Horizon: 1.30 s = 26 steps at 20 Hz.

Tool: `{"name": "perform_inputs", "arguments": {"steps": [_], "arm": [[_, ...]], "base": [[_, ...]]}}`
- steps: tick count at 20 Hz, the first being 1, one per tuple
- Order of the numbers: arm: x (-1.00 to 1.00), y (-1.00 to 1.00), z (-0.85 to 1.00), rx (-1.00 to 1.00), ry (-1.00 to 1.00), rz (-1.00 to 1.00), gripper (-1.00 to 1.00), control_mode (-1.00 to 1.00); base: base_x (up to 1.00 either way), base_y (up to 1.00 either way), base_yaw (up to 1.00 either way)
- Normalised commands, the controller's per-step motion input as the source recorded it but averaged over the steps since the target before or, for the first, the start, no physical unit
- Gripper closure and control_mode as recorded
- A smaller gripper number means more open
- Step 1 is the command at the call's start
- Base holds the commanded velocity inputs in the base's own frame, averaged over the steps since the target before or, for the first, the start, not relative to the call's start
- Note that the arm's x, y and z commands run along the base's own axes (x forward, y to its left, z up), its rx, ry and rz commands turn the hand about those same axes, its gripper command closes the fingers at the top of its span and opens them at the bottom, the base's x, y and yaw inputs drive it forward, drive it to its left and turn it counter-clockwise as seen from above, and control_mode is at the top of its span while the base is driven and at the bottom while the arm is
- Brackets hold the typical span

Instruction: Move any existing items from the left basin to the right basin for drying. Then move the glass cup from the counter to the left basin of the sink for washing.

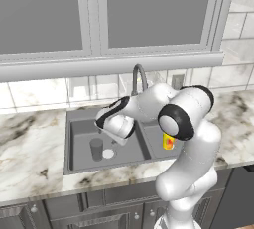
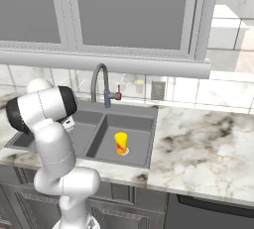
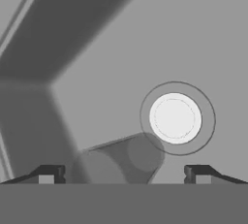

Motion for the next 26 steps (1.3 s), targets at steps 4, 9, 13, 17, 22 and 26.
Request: {"name": "perform_inputs", "arguments": {"steps": [4, 9, 13, 17, 22, 26], "arm": [[-0.05, -0.14, 0.85, -0.01, 0.15, -0.11, -1.0, -1.0], [-0.07, 0.0, 0.97, -0.1, 0.17, -0.11, -1.0, -1.0], [-0.08, 0.0, 1.0, -0.17, 0.16, -0.11, -1.0, -1.0], [-0.1, 0.0, 0.99, -0.18, 0.14, -0.08, -1.0, -1.0], [-0.15, -0.02, 0.88, -0.18, 0.12, -0.03, -1.0, -1.0], [-0.3, -0.21, 0.68, -0.17, 0.07, 0.0, -1.0, -1.0]], "base": [[0.0, 0.0, 0.0], [0.0, 0.0, 0.0], [0.0, 0.0, 0.0], [0.0, 0.0, 0.0], [0.0, 0.0, 0.0], [0.0, 0.0, 0.0]]}}
